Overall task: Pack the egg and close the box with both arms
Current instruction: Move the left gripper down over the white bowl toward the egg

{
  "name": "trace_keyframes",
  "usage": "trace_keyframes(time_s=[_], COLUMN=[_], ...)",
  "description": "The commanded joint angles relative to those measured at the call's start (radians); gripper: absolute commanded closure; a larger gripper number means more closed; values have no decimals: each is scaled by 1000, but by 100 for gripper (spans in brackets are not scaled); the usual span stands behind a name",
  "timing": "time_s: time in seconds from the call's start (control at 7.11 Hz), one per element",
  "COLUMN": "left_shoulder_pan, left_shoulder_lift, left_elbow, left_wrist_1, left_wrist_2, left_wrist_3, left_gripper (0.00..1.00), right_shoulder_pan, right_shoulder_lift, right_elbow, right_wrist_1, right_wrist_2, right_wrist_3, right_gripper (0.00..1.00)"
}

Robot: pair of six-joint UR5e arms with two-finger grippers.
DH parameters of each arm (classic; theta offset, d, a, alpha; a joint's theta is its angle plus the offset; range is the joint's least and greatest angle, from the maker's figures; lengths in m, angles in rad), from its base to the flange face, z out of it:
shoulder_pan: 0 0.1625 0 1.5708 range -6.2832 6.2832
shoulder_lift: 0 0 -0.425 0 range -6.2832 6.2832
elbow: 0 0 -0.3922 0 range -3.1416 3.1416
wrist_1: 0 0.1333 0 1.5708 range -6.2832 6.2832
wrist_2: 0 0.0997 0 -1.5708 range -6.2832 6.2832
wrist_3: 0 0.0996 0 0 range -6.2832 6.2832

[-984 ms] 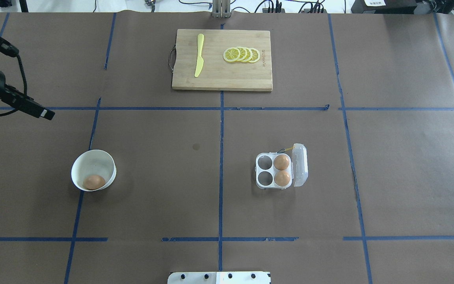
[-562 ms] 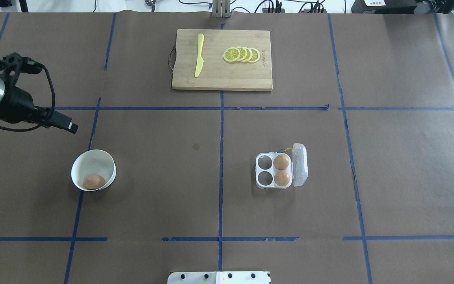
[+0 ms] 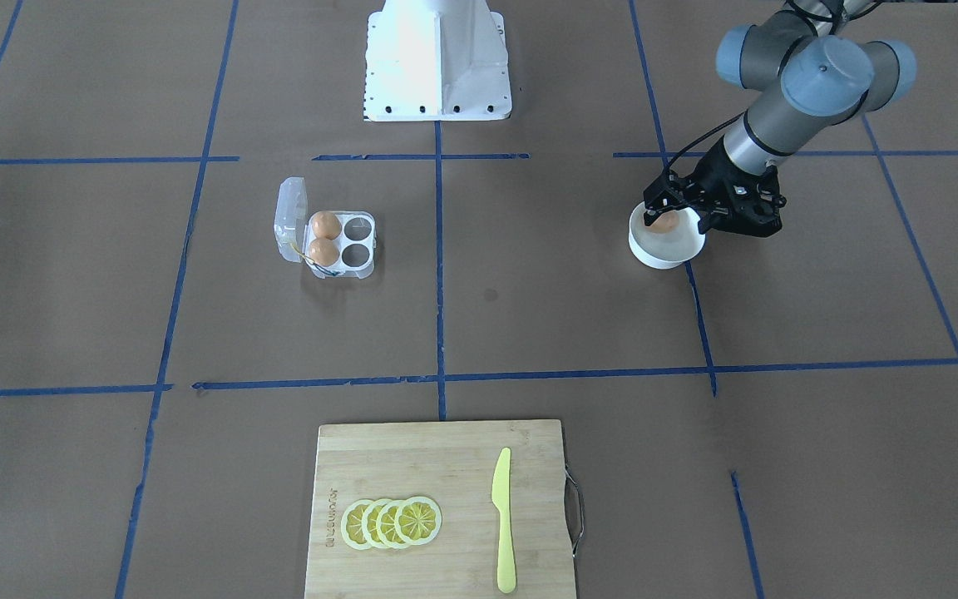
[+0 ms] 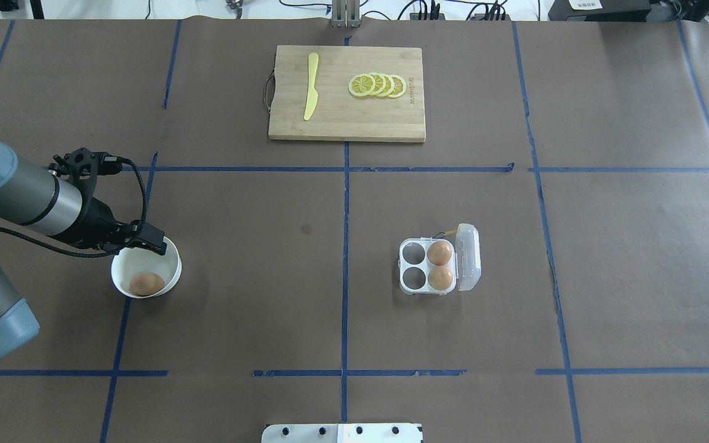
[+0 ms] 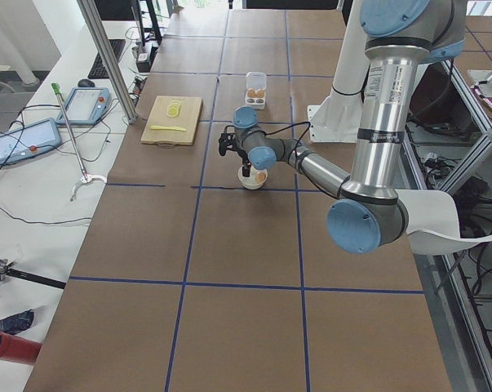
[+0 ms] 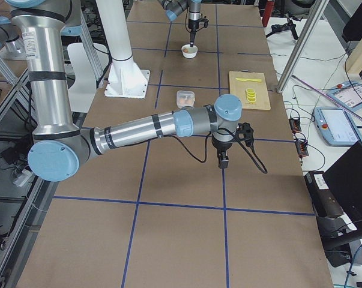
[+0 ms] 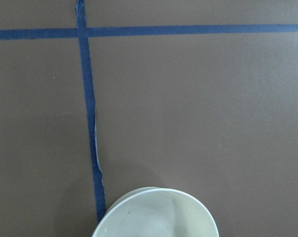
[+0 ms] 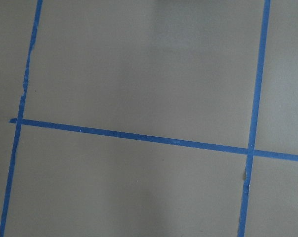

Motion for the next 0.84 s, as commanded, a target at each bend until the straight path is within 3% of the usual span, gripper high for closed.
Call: trace_keyframes(time_s=[0.0, 0.28, 0.7], left_shoulder_pan=[40, 64, 74], left_shoulder_lift=[-1, -42, -45], left_elbow=[-7, -7, -4], left_wrist_1=[53, 178, 185], left_wrist_2=[69, 92, 92], left_wrist_3=[-8, -8, -3], left_gripper=[6, 9, 12], right_shoulder_pan=[0, 0, 0], right_shoulder_lift=[0, 0, 0], right_elbow=[-6, -19, -58], right_wrist_1=[0, 12, 35], right_wrist_2=[2, 3, 17], right_wrist_3=[-1, -1, -1], right_gripper=[0, 0, 0])
